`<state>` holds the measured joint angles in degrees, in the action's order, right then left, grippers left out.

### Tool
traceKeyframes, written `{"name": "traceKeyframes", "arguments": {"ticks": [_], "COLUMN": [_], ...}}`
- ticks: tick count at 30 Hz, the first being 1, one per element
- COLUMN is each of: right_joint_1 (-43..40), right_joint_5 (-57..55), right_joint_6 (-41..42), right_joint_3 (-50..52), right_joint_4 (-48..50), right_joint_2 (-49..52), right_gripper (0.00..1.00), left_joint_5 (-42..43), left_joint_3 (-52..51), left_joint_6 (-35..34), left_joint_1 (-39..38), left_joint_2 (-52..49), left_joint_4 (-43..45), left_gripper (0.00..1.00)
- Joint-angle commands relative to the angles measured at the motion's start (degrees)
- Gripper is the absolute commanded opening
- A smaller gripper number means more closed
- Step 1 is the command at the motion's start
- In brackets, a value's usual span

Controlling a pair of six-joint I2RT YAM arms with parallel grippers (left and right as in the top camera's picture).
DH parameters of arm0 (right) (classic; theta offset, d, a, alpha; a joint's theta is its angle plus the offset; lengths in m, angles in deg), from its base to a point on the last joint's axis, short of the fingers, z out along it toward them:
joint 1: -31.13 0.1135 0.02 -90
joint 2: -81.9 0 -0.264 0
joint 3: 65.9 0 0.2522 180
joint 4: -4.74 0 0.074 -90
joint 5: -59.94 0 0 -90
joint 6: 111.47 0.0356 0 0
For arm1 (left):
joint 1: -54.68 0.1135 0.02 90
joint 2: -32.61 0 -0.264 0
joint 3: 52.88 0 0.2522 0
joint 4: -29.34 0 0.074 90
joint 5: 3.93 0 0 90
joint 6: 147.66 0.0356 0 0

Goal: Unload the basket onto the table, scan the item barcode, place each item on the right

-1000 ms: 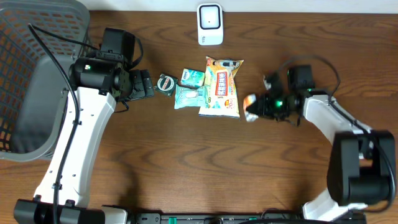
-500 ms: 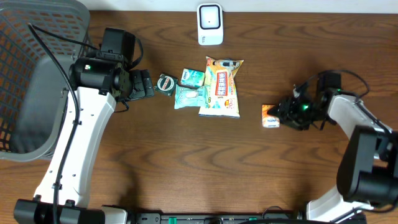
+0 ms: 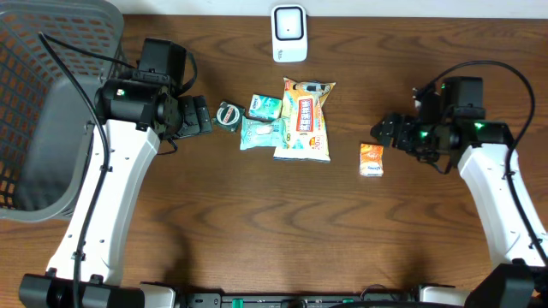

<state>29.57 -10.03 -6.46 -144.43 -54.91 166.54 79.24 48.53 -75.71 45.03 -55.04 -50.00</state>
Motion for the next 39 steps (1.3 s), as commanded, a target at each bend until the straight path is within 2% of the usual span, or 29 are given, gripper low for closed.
{"name": "traceKeyframes", "arguments": {"ticks": [1, 7, 11, 15, 19, 26, 33, 39], "right_joint_1": [3.3, 11.8, 16.9, 18.2, 18.1, 18.1, 18.1, 17.4], "right_joint_5": [-3.1, -14.4, -23.3, -31.8, -31.9, -29.9, -27.4, -20.5], "right_joint_6": [0.8, -0.6, 3.1, 8.0, 8.1, 8.2, 8.1, 7.2], "right_joint_3": [-0.5, -0.1, 0.5, 1.8, 2.1, 2.1, 2.0, 0.2], "right_joint_4": [-0.1, -0.2, -0.2, 0.0, 0.7, 1.7, 1.8, 1.7], "right_joint_2": [-0.7, -0.5, 1.3, 4.6, 9.8, 19.5, 22.1, 19.2], "right_gripper": [0.84, 0.70, 0.68, 0.67, 0.66, 0.55, 0.22, 0.06], "left_joint_5": [-0.9, -0.9, -0.9, -0.9, -0.9, -1.0, -0.9, -0.9], "left_joint_3": [-0.1, -0.1, -0.1, -0.1, -0.1, -0.1, -0.1, -0.1], "left_joint_6": [-0.3, -0.3, -0.3, -0.3, -0.3, -0.3, -0.3, -0.3], "left_joint_1": [0.1, 0.1, 0.1, 0.1, 0.1, 0.1, 0.1, 0.1], "left_joint_2": [0.1, 0.1, 0.1, 0.1, 0.1, 0.1, 0.1, 0.1], "left_joint_4": [-0.1, -0.1, -0.1, -0.1, -0.1, -0.1, -0.1, -0.1], "left_gripper": [0.99, 0.99, 0.98, 0.99, 0.99, 0.99, 0.99, 0.99]}}
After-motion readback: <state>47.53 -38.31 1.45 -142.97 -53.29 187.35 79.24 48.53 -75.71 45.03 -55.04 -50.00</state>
